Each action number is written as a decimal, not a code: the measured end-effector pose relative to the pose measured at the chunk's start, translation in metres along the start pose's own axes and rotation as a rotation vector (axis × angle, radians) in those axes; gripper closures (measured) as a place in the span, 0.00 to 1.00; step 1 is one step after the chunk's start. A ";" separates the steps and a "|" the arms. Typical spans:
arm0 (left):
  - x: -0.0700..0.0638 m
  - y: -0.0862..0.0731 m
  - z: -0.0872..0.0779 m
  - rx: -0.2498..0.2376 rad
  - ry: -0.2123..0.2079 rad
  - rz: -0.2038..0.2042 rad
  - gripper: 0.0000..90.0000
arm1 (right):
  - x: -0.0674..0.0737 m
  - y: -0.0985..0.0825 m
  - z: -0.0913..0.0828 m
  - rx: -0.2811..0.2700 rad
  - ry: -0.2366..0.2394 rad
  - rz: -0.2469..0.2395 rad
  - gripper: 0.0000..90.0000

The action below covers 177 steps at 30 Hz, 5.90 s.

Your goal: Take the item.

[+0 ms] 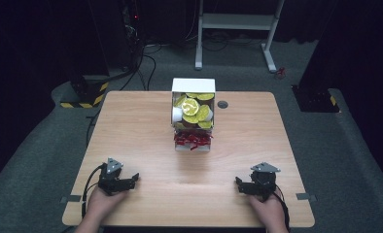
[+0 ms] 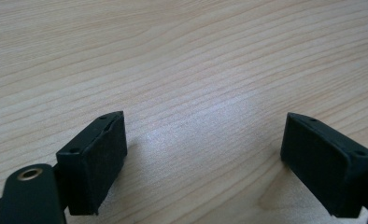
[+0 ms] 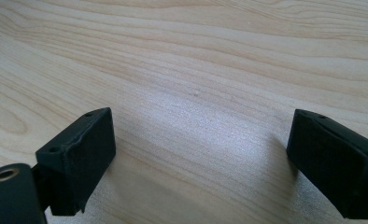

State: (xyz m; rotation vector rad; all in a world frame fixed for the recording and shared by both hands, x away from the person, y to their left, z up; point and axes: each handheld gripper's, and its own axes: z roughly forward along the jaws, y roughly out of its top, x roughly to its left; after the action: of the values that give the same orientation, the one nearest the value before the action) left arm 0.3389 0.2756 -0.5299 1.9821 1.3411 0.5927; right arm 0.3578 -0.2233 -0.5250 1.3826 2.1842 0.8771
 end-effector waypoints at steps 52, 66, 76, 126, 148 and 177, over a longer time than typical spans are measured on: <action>-0.043 0.043 -0.045 -0.229 -0.027 0.014 0.27 | -0.002 -0.001 -0.001 0.001 0.013 -0.017 0.09; -0.065 0.085 -0.067 -0.327 -0.084 0.062 0.29 | -0.001 -0.001 -0.001 -0.001 0.015 -0.023 0.09; -0.074 0.108 -0.075 -0.366 -0.107 0.079 0.29 | -0.001 -0.001 -0.001 -0.001 0.015 -0.016 0.09; -0.094 0.186 -0.078 -0.428 -0.134 0.121 0.29 | 0.000 -0.001 -0.002 0.001 0.022 -0.023 0.09; -0.100 0.211 -0.064 -0.413 -0.154 0.143 0.32 | -0.001 -0.002 -0.001 -0.001 0.021 -0.027 0.09; -0.120 0.243 -0.039 -0.410 -0.154 0.182 0.32 | -0.001 -0.001 -0.001 0.000 0.024 -0.028 0.09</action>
State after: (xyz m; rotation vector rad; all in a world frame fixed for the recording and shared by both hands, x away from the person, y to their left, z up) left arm 0.4204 0.1135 -0.3257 1.7782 0.8703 0.7194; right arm 0.3563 -0.2246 -0.5250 1.3452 2.2157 0.8884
